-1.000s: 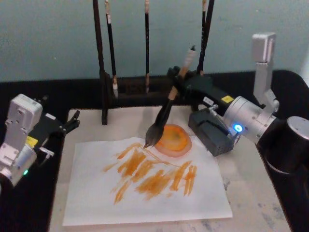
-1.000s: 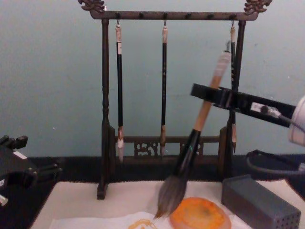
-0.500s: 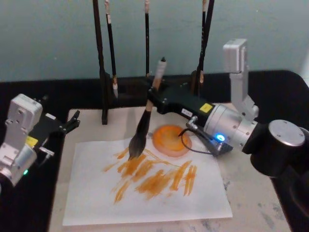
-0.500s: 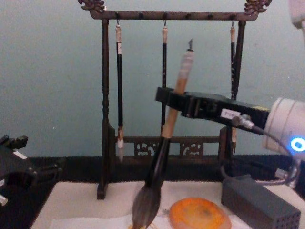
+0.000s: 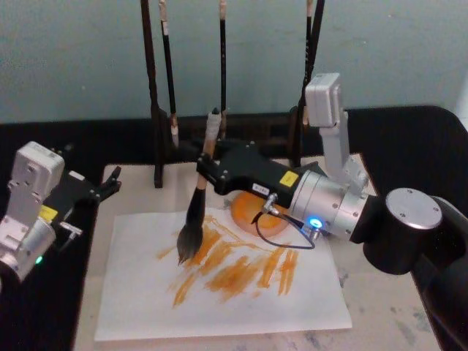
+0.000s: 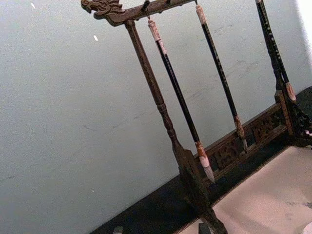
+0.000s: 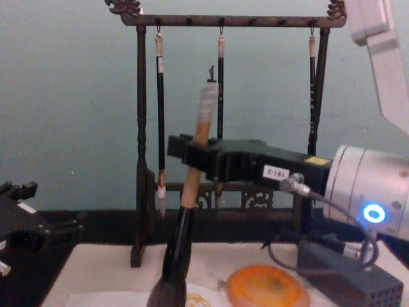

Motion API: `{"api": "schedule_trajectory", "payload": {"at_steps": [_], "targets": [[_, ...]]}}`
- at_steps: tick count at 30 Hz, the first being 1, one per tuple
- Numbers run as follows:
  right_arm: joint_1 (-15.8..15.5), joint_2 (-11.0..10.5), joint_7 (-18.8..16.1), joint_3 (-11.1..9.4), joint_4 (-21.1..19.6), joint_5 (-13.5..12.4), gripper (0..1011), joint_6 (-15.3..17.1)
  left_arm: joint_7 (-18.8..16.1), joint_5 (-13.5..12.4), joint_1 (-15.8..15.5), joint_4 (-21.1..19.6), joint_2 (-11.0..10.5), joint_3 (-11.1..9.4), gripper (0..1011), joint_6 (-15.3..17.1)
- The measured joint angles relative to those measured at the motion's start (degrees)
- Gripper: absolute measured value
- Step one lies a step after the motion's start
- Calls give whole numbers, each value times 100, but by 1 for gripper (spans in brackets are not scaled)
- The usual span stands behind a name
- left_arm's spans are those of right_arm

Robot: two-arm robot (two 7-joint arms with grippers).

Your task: Pick up the brush from the inkstone, write on the paper, then place the brush back to its original position.

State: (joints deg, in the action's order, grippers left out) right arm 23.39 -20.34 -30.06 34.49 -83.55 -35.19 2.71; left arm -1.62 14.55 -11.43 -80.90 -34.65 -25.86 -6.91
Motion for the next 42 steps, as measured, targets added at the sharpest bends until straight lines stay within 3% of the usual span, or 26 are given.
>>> {"api": "schedule_trajectory", "payload": {"at_steps": [14,42], "targets": [[-72,125,-116,99,61,196,158,9,0,0,0,0,0,0,1001,0],[-74,331,-155,91,312,331,158,-81,0,0,0,0,0,0,1001,0]]}}
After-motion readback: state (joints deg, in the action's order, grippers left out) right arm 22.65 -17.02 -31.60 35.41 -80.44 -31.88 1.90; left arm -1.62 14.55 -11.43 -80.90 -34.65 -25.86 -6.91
